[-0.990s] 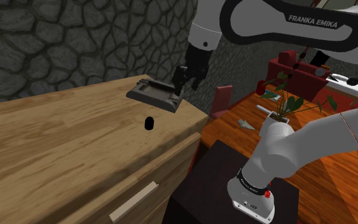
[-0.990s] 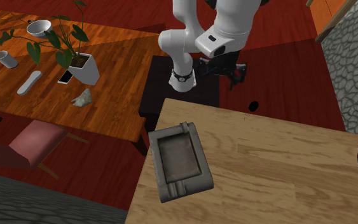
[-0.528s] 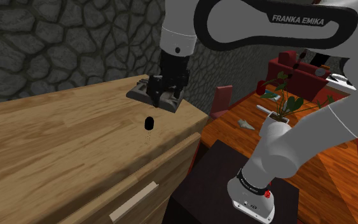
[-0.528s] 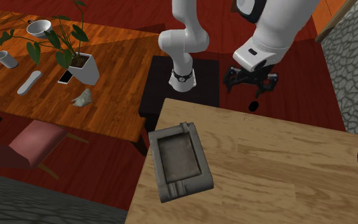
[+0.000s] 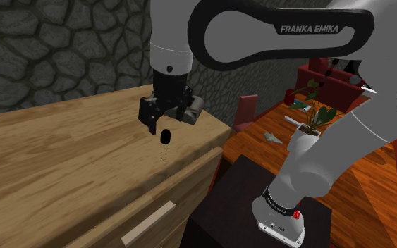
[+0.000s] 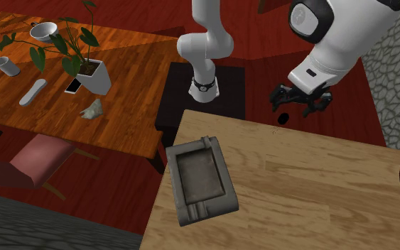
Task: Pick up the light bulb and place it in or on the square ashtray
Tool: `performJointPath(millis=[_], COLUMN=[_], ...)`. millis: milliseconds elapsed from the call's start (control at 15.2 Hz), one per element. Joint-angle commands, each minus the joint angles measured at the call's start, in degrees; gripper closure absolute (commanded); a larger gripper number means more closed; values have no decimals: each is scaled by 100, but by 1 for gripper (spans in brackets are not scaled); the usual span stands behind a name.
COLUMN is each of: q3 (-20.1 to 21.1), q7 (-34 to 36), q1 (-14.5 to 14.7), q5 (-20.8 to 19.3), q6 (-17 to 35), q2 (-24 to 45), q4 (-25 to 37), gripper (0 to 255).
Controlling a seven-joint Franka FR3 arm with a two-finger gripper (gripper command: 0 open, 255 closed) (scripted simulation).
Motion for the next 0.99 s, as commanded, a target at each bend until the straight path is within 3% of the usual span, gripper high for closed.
performJointPath(millis=[0,198,726,792,924], q3=[13,29,29,29,29], q7=[5,2,2,2,2], q1=[3,11,11,11,11], q5=[0,8,8,8,8], q6=[144,419,418,418,418], q2=[14,17,17,17,17], q4=[-131,-404,-403,-403,-403], gripper=[0,0,0,255,255])
